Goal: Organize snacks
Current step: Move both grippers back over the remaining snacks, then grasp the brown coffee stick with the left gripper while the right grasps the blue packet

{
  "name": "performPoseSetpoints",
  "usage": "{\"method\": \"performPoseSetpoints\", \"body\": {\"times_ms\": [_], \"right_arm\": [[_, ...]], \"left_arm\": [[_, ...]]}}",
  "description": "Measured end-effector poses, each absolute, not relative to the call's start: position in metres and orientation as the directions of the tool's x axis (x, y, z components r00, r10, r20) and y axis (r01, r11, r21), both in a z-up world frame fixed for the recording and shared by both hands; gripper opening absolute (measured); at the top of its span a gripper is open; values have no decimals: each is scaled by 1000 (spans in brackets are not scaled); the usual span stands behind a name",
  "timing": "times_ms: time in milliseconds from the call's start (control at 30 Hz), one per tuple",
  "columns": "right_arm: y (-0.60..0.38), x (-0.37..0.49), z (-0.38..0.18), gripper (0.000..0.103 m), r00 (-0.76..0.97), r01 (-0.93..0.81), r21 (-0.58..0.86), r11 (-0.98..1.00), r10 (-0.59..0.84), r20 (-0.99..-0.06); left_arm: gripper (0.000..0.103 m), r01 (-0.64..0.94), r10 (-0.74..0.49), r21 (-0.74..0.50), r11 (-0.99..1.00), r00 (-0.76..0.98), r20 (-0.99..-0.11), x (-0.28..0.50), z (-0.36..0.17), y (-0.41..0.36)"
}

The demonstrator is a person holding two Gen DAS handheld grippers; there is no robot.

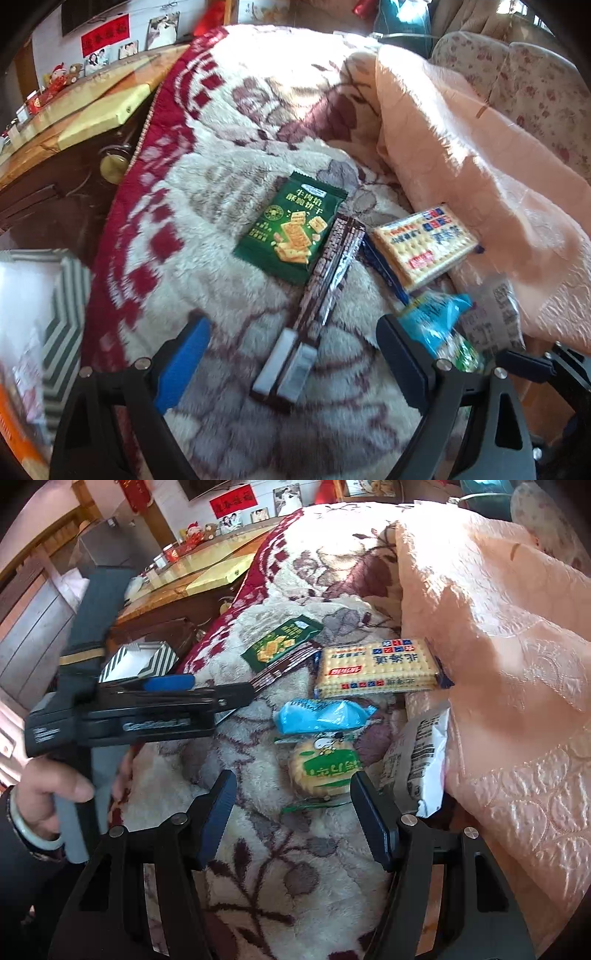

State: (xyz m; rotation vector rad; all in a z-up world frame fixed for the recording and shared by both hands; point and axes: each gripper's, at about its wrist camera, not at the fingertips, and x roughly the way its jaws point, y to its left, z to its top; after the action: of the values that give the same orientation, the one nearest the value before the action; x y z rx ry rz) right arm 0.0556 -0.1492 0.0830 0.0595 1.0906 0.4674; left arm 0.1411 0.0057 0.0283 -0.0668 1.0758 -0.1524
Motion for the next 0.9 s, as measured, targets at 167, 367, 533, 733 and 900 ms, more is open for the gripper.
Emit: {"method": "performPoseSetpoints", "body": {"times_ms": [167,367,533,733,900], "right_arm": [[-151,68,78,64,368,-314,261,913,370,-853],[-158,82,77,64,363,-289,279,916,374,-854],[-158,94,70,64,317,-249,361,899,428,-847],[-150,110,57,64,272,-213,398,892,445,-853],[-147,136,43,75,247,-161,390,907,419,-874]], "left_arm": [[87,128,-148,-101,987,442,-885,152,14,-3],[54,152,-128,-65,986,459,-879,156,14,-3],[23,175,-145,-69,982,464,-874,151,16,-6],[13,134,-165,-116,984,458,-873,138,22,9],[12,109,-154,-117,987,455,-877,123,24,21]]}}
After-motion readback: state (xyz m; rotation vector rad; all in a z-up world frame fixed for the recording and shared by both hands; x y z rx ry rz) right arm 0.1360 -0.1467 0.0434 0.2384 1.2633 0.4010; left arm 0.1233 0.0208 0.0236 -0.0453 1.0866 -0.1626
